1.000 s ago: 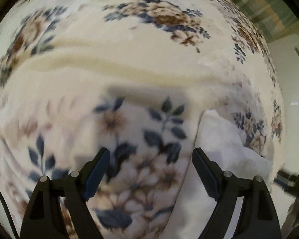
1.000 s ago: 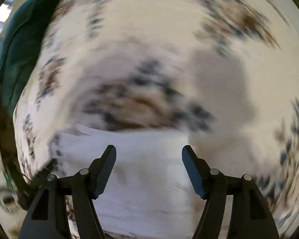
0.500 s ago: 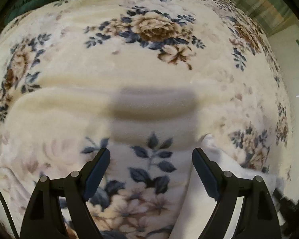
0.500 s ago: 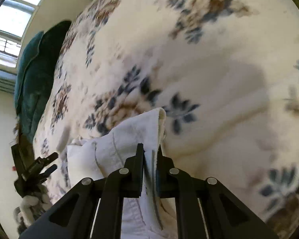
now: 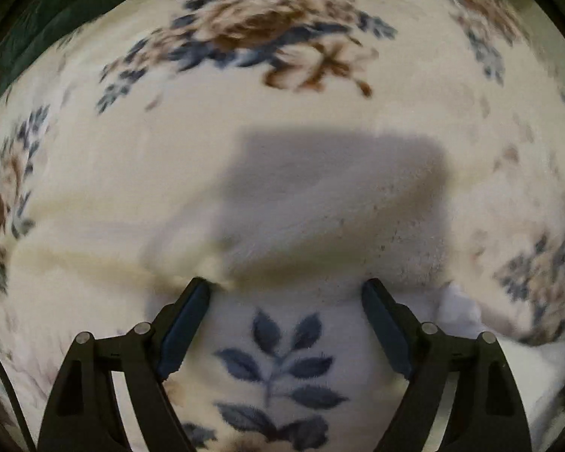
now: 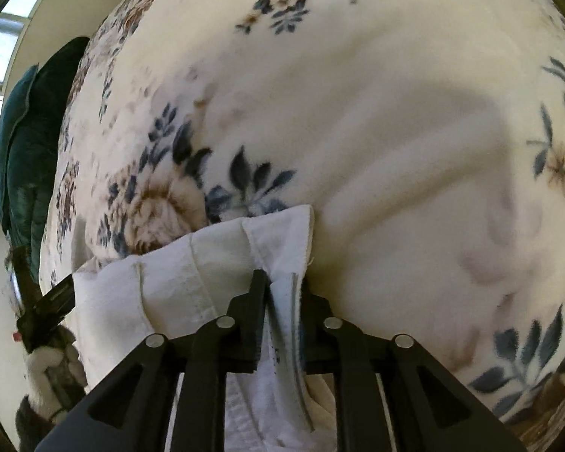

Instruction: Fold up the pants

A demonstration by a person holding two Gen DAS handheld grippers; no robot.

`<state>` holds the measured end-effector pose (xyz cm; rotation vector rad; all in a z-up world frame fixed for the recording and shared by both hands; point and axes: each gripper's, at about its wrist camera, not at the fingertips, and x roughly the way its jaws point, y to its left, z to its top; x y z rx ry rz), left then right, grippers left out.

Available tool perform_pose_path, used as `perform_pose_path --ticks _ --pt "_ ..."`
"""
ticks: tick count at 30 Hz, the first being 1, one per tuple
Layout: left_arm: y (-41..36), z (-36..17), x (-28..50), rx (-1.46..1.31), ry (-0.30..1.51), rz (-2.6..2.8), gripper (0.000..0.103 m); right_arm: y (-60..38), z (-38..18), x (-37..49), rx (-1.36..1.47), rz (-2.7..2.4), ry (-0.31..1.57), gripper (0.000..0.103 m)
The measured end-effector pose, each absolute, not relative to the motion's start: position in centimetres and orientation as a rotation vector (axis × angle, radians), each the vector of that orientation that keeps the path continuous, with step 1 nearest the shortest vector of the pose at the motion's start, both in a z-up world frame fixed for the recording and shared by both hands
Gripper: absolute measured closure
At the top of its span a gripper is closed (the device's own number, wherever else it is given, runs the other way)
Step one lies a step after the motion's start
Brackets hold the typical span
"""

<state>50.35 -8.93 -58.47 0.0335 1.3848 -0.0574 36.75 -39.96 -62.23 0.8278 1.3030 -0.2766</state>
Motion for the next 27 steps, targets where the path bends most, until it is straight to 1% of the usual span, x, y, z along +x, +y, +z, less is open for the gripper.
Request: perform_pose_path --ticks 1,2,3,4,5,7,10,12,13,15,16,17,18,20,23,25,26,27 --pt "-8.5 -57.4 49.9 -0.008 1.371 -0.079 0.020 -40.0 -62.1 37.0 0.827 -0.254 1.322 0.081" --pt "-8.3 -56.5 49.5 -0.034 1.361 -0.103 0.020 -40.1 -61.8 37.1 0.839 -0.243 1.336 0.068" --pt "-8.0 -55.6 49.0 -0.043 1.350 -0.113 0.020 -40.5 -61.6 37.1 0.848 -0.249 1.358 0.050" --pt "-7.6 -54.8 48.3 -0.055 1.337 -0.121 0.020 -41.0 -61.1 36.9 0.859 -0.263 1.377 0.045" --pt "-7.1 -53.7 47.3 -0.091 1.321 -0.143 0.020 -41.7 -60.4 36.5 0.883 -0.282 1.372 0.044" --pt "-6.4 -52.5 45.7 -0.152 1.298 -0.166 0.020 -42.5 -58.0 35.6 0.888 -0.327 1.303 0.044" --pt "-7.2 -52.1 43.5 -0.205 1.305 -0.264 0.020 -41.3 -55.1 35.3 0.844 -0.271 1.223 0.044" --pt "-8.6 -53.0 42.5 -0.173 1.309 -0.309 0.020 -38.7 -55.0 36.1 0.785 -0.149 1.254 0.044" --pt "-9.4 -53.8 42.2 -0.114 1.321 -0.293 0.020 -37.6 -55.3 36.3 0.746 -0.117 1.280 0.044" --pt "-10.0 -55.7 41.6 -0.050 1.348 -0.271 0.016 -35.4 -57.4 35.9 0.629 -0.113 1.384 0.044" --pt "-9.8 -56.1 41.7 -0.066 1.356 -0.262 0.013 -34.9 -58.5 35.4 0.589 -0.139 1.421 0.041" --pt "-9.4 -56.1 41.6 -0.089 1.363 -0.252 0.013 -35.0 -59.8 34.2 0.570 -0.175 1.435 0.022" --pt "-9.3 -56.0 41.5 -0.094 1.368 -0.253 0.013 -35.5 -60.6 33.5 0.605 -0.190 1.439 0.016" --pt "-8.9 -55.3 41.2 -0.114 1.380 -0.257 0.013 -37.0 -61.9 31.8 0.811 -0.208 1.435 0.015" --pt "-7.2 -54.0 39.0 -0.209 1.408 -0.279 0.014 -37.2 -60.3 30.3 0.896 -0.229 1.395 0.016" --pt "-6.6 -54.2 37.5 -0.251 1.419 -0.299 0.014 -36.7 -59.1 28.8 0.940 -0.218 1.362 0.016" --pt "-6.3 -54.4 36.5 -0.261 1.434 -0.296 0.014 -36.4 -59.5 27.7 0.991 -0.212 1.362 0.019" --pt "-6.2 -54.6 35.8 -0.264 1.439 -0.292 0.014 -36.1 -60.2 26.8 1.042 -0.207 1.373 0.051"
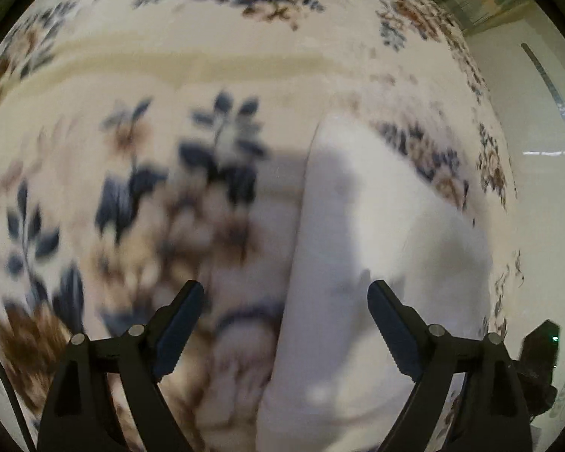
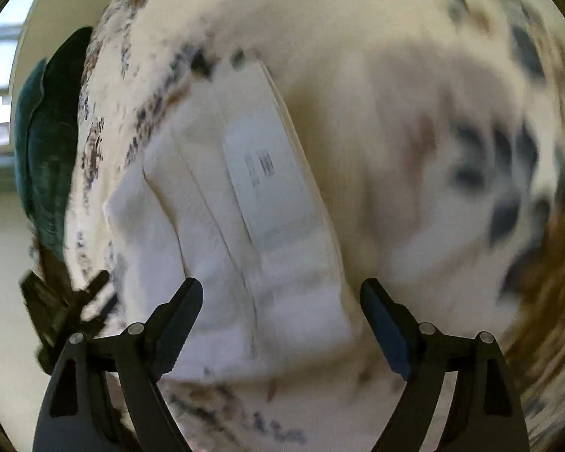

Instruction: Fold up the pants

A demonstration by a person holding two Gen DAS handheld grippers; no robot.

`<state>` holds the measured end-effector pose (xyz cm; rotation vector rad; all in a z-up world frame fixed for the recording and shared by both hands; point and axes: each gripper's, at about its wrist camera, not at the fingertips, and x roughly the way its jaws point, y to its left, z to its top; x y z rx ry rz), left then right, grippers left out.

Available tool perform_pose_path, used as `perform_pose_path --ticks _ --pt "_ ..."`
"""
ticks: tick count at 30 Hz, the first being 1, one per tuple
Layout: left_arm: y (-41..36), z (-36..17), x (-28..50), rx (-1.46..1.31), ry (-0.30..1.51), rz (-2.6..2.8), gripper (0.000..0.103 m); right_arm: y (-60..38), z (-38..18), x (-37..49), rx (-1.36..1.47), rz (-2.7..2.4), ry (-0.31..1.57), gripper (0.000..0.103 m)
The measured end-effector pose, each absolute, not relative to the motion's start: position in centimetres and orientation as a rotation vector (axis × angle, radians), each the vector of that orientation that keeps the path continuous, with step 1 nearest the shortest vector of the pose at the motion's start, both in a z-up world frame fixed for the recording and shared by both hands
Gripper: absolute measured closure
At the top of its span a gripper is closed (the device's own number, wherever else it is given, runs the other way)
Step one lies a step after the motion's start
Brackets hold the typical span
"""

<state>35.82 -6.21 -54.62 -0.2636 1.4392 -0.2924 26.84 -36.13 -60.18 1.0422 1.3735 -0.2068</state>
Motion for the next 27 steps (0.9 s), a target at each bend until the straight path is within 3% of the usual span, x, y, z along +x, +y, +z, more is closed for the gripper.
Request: perform_pose_path --ticks 1,3,8,10,15,19,21,27 --pt "-6.2 -55.2 35.1 -0.260 1.455 -0.289 0.014 -35.9 -61.0 26.0 1.098 -0.208 1.373 0.061" --pt "-6.1 -56.2 34.2 -0.261 1.468 -0.279 0.014 -35.5 -61.7 24.2 1.249 -0.192 1.298 0.070" --pt "-6.4 -56.5 33.6 -0.190 1.442 -0.300 0.010 -35.0 -60.6 22.1 1.264 -0.181 1.234 0.075" --pt "-7.2 -56.8 33.6 -0.153 1.434 -0.300 0.010 -35.0 -63.0 21.8 1.242 -0.210 1.293 0.069" --pt "-6.2 -57.0 35.4 -0.331 1.462 -0.371 0.010 -36.4 -65.6 21.9 1.436 -0.056 1.214 0.027" --pt "-6.5 -58.4 37.2 -0.532 1.466 -0.504 0.010 -35.9 -67.4 23.0 1.462 0.094 1.137 0.018" --pt "-7.9 -59.8 38.0 -0.537 1.495 -0.561 0.010 -35.3 -68.3 24.1 1.433 0.128 1.143 0.004" --pt "-10.6 -58.8 38.8 -0.436 1.467 -0.671 0.011 -34.0 -66.6 25.7 1.398 0.323 1.069 0.001"
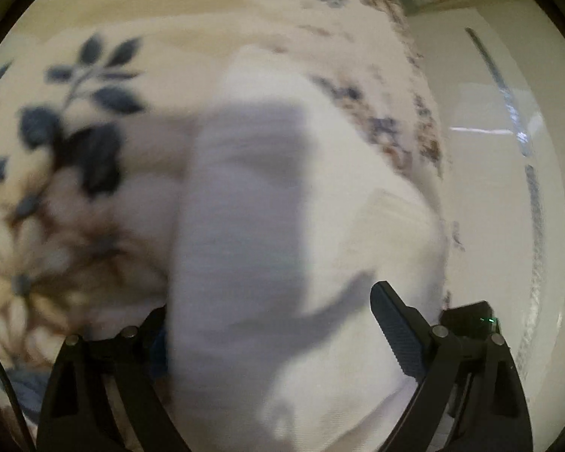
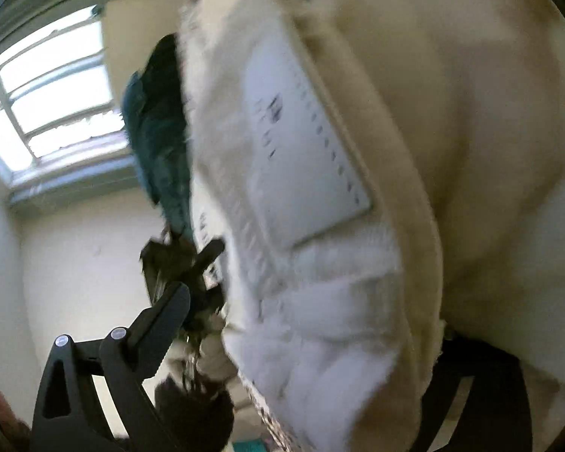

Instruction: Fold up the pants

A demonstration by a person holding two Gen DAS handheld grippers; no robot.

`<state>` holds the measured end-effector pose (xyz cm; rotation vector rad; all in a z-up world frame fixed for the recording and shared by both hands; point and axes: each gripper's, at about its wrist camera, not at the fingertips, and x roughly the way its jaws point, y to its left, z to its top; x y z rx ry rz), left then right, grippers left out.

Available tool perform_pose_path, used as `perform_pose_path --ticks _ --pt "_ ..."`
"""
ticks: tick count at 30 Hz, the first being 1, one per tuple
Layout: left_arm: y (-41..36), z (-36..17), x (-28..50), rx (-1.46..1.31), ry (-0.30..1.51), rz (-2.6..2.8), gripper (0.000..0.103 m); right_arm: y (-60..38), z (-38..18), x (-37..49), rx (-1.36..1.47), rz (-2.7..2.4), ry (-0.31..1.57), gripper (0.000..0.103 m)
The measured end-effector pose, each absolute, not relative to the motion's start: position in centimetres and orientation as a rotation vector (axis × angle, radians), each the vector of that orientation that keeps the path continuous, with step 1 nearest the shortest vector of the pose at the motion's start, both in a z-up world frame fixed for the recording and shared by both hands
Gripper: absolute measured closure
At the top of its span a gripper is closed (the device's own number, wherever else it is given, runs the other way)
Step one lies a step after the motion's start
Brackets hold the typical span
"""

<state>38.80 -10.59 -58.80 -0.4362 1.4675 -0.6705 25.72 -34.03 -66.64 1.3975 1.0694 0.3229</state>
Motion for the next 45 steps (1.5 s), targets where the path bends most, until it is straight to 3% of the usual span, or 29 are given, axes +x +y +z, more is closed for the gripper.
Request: perform_pose_path --ticks 3,5,14,21,23,26,29,32,36,41,45 --pt "-11.0 -58.7 38.5 -0.434 1.454 -0.681 0.011 -35.4 -67.3 24.8 1.454 0.362 1.016 0.003" --pt "-11.1 -59.4 38.6 -0.454 1.474 -0.679 0.011 -35.1 -68.6 25.2 1.367 0.281 1.149 0.013" --pt "-10.3 -58.8 38.6 -0.553 1.473 -0.666 0.011 -33.4 -63.1 27.5 1.305 0.376 1.114 0.012" --pt "-10.7 -59.1 38.6 -0.502 1.484 -0.651 0.012 -32.8 -67.8 28.2 1.153 0.263 1.318 0.013" --pt "-11.1 -58.2 38.4 -0.451 1.475 -0.645 0.024 -32.9 -66.7 28.6 1.181 0.269 1.282 0.013" --pt "-10.5 -57.2 38.3 -0.443 1.460 -0.655 0.039 -33.3 -63.5 28.0 1.248 0.339 1.111 0.041" --pt "-9.9 -56.3 38.6 -0.449 1.441 -0.660 0.041 -32.8 -61.4 28.4 1.191 0.368 1.076 0.041" --pt "-9.8 -56.9 39.0 -0.446 1.462 -0.643 0.051 -32.1 -63.6 29.6 1.114 0.287 1.203 0.041" --pt "-10.3 -58.2 39.4 -0.404 1.497 -0.619 0.056 -32.6 -66.6 29.3 1.152 0.231 1.272 0.042" --pt "-10.7 -56.7 39.0 -0.372 1.472 -0.634 0.071 -32.4 -63.6 29.0 1.102 0.188 1.232 0.060" --pt "-10.6 -54.4 38.8 -0.360 1.428 -0.653 0.074 -32.5 -60.7 28.5 1.078 0.198 1.177 0.066"
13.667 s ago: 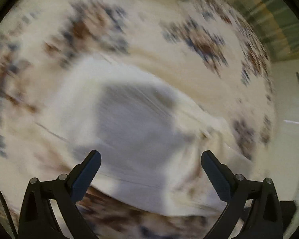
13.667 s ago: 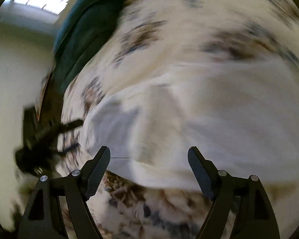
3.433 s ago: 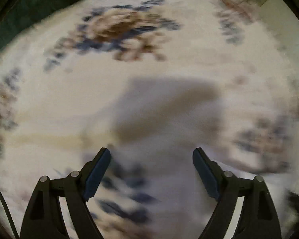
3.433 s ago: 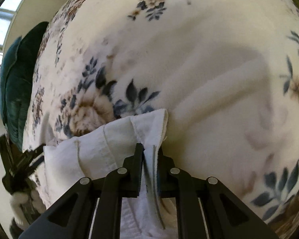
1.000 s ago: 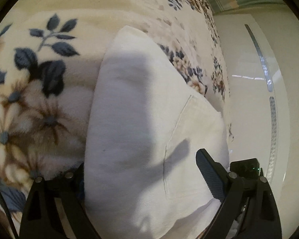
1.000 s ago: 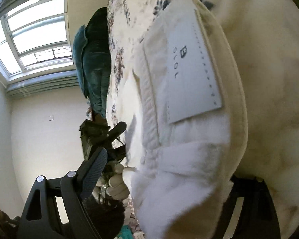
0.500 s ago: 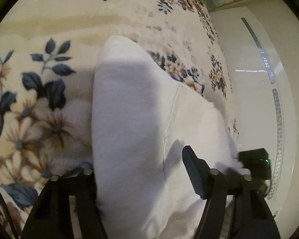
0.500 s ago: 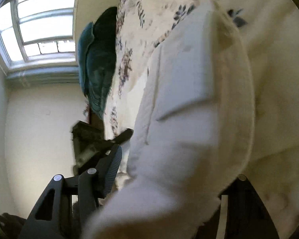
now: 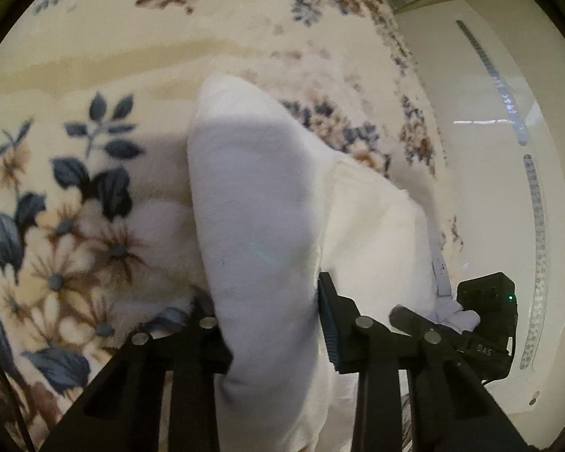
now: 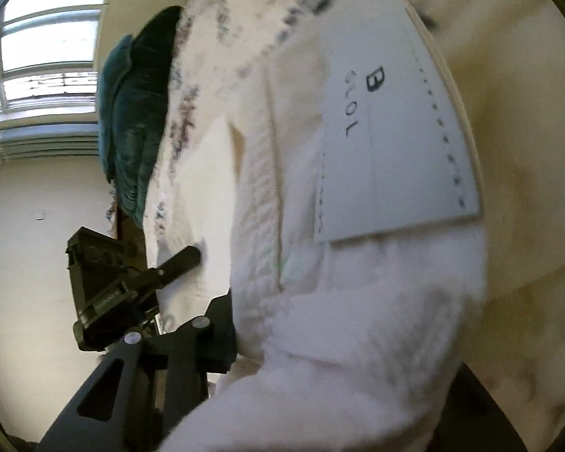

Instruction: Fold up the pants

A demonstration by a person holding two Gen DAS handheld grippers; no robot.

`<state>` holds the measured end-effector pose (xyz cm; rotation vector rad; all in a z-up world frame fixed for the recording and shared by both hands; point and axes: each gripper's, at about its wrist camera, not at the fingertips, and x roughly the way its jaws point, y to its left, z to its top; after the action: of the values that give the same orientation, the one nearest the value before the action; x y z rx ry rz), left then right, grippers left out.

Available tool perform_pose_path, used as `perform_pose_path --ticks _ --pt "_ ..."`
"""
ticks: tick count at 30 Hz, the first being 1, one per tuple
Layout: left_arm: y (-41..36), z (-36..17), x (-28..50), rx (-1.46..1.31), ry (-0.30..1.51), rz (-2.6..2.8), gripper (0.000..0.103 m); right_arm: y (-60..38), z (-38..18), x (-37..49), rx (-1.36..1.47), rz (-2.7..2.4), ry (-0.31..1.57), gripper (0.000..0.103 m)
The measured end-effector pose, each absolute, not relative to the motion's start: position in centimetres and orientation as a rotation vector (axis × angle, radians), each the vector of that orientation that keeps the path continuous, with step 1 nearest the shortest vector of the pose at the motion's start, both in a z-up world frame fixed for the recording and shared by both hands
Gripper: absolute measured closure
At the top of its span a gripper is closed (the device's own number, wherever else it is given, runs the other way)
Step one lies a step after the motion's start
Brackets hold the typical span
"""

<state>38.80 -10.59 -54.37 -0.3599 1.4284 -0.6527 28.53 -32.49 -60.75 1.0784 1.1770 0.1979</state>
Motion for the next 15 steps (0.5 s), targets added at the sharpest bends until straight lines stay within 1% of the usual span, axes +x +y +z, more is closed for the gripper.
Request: perform_pose_path --ticks 7,10,15 --pt "-10.2 -49.3 40.2 -0.387 1.350 -0.679 0.074 -32.3 -53.9 29.0 1.064 0.252 1.090 0.067" --pt "-10.7 -47.3 42.3 -0.389 1.324 -0.686 0.074 -32.6 -51.2 30.0 1.053 0.266 1.066 0.067" --pt "-10.2 -44.3 47.1 -0.390 1.284 -0.689 0.074 -32.7 -47.9 34.7 1.011 0.279 1.038 0.067"
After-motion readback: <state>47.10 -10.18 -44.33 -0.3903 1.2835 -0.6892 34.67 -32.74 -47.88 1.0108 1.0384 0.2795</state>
